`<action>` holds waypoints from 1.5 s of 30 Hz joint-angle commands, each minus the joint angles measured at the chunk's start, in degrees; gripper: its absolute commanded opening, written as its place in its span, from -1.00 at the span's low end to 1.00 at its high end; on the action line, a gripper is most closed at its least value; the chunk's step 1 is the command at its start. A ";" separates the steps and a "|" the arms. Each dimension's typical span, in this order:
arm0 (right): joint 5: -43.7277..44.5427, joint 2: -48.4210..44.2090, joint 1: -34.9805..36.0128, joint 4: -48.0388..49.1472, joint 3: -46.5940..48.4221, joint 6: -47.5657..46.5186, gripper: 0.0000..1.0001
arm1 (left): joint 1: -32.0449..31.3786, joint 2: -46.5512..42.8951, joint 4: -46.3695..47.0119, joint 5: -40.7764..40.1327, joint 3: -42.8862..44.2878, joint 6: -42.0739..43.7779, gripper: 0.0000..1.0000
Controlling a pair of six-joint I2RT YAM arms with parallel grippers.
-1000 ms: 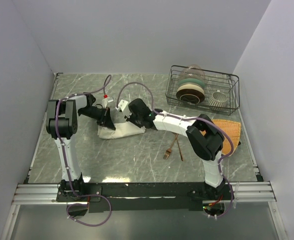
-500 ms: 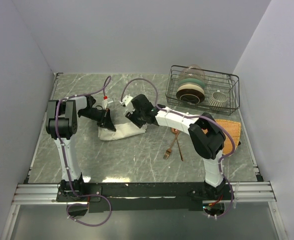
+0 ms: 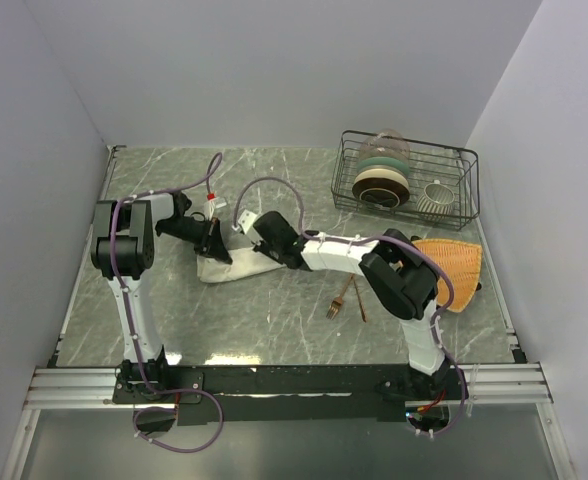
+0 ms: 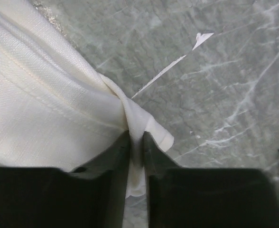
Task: Fold the napkin into a case and place the utensils inside
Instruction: Smooth out the smaller rectangle-folded napkin at the center of the board.
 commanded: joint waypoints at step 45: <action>-2.93 -4.54 -0.81 -10.02 7.78 8.05 -0.18 | 2.63 -0.08 2.44 -8.16 -2.86 1.75 -0.98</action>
